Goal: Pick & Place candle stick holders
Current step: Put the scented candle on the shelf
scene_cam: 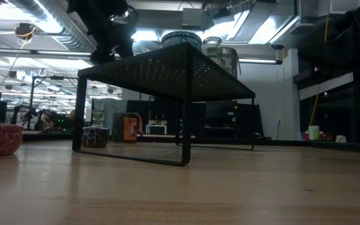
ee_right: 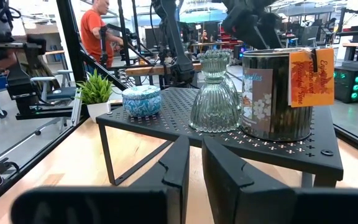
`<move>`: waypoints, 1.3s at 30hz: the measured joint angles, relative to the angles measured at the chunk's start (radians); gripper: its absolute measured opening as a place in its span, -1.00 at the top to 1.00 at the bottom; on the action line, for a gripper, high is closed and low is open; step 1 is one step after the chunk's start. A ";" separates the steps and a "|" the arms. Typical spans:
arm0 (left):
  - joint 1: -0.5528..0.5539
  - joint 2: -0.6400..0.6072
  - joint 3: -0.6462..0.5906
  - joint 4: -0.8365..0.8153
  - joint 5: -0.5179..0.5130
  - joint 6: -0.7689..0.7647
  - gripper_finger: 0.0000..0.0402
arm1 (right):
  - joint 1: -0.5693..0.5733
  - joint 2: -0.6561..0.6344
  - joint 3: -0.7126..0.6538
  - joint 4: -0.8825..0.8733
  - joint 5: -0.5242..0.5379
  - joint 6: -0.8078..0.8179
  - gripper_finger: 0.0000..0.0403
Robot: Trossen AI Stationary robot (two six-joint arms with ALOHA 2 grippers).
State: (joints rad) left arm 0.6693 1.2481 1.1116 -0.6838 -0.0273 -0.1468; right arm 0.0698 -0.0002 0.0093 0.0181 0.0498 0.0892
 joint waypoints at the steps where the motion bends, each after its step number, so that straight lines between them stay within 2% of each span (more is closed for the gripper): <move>1: 0.000 0.017 0.018 -0.016 0.005 0.000 -0.99 | 0.000 0.000 0.000 0.000 0.000 0.000 0.76; 7: 0.014 0.117 0.170 -0.146 0.015 0.002 -0.99 | 0.000 0.000 0.000 0.000 0.000 0.000 0.76; 13: 0.045 0.190 0.252 -0.169 0.038 0.008 -0.99 | 0.000 0.000 0.000 0.000 0.000 0.000 0.76; 22: 0.077 0.289 0.261 -0.229 -0.032 0.047 -0.99 | 0.000 0.000 0.000 0.000 0.000 0.000 0.76; 39: 0.160 0.442 0.261 -0.237 -0.047 0.147 -0.99 | 0.000 0.000 0.000 0.000 0.000 0.000 0.76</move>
State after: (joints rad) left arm 0.8297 1.6897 1.3724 -0.9210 -0.0748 -0.0003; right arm 0.0697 -0.0002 0.0097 0.0181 0.0498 0.0894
